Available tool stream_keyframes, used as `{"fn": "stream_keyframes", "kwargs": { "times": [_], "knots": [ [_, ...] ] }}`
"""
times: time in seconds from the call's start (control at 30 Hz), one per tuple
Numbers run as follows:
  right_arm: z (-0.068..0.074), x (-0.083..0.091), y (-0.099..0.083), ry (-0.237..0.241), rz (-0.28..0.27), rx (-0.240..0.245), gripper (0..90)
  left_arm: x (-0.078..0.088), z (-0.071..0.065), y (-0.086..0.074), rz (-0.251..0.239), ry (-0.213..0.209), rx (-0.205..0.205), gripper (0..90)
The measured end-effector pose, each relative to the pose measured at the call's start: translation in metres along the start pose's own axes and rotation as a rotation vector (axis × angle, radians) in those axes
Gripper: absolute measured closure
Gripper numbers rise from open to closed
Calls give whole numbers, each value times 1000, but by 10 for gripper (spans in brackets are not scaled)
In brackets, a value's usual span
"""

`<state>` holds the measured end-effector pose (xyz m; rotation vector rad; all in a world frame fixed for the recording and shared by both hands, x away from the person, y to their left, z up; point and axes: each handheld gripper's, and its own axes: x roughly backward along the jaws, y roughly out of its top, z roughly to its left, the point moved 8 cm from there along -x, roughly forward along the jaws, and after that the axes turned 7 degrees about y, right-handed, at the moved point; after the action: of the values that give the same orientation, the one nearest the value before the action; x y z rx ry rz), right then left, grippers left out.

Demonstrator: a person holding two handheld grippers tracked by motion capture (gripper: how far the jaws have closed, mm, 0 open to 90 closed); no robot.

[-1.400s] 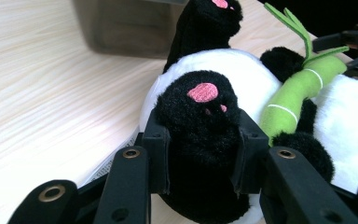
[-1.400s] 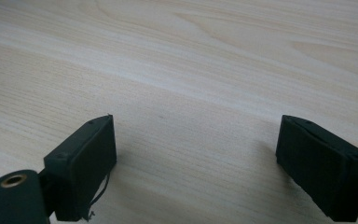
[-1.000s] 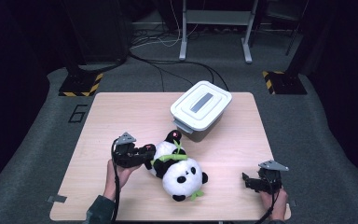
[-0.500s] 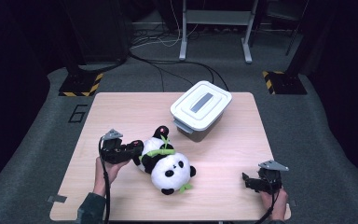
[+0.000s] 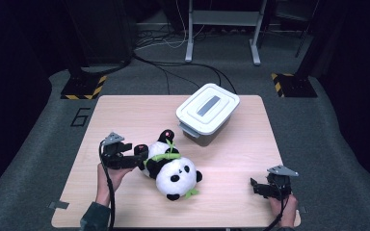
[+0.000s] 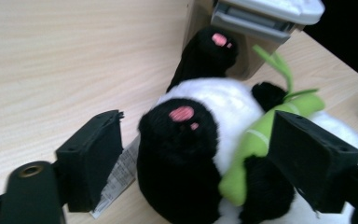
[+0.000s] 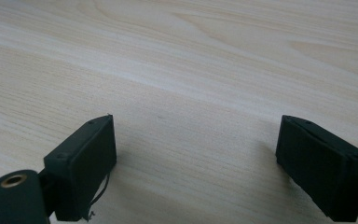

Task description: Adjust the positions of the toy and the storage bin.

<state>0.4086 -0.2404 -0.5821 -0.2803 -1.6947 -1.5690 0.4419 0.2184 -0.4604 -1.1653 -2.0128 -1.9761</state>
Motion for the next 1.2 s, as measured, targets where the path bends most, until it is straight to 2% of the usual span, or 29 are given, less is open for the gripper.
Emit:
{"fn": "stream_keyframes", "kwargs": {
  "times": [0.03, 0.17, 0.23, 0.33, 0.43, 0.5, 0.57, 0.6, 0.67, 0.73, 0.9, 1.2],
  "knots": [
    [0, 0, 0, 0, 0, 0, 113, 3, -3, 3, -7, 4, -23, 152],
    [0, 0, 0, 0, 0, 0, 113, 5, -20, 10, -15, -9, -58, 130],
    [0, 0, 0, 0, 0, 0, 113, 1, -32, 11, -1, -24, -77, 88],
    [0, 0, 0, 0, 0, 0, 113, -11, -50, 7, 24, -34, -113, 70],
    [0, 0, 0, 0, 0, 0, 114, -22, -62, 3, 47, -37, -138, 101],
    [0, 0, 0, 0, 0, 0, 114, -30, -68, -1, 72, -28, -154, 181],
    [0, 0, 0, 1, 0, 2, 115, -37, -68, -5, 95, 18, -164, 268],
    [0, 0, 0, 1, 0, 2, 115, -37, -68, -5, 95, 18, -164, 321],
    [0, 0, 0, 1, 0, 2, 115, -45, -64, -11, 109, 51, -167, 385],
    [0, 0, 0, 1, 0, 2, 115, -45, -62, -14, 113, 51, -174, 404],
    [0, 0, 0, 1, 0, 2, 116, -45, -59, -21, 140, 78, -256, 490],
    [0, 0, 0, 0, -1, 0, 116, -40, -52, -27, 116, 73, -302, 640]
  ]
}}
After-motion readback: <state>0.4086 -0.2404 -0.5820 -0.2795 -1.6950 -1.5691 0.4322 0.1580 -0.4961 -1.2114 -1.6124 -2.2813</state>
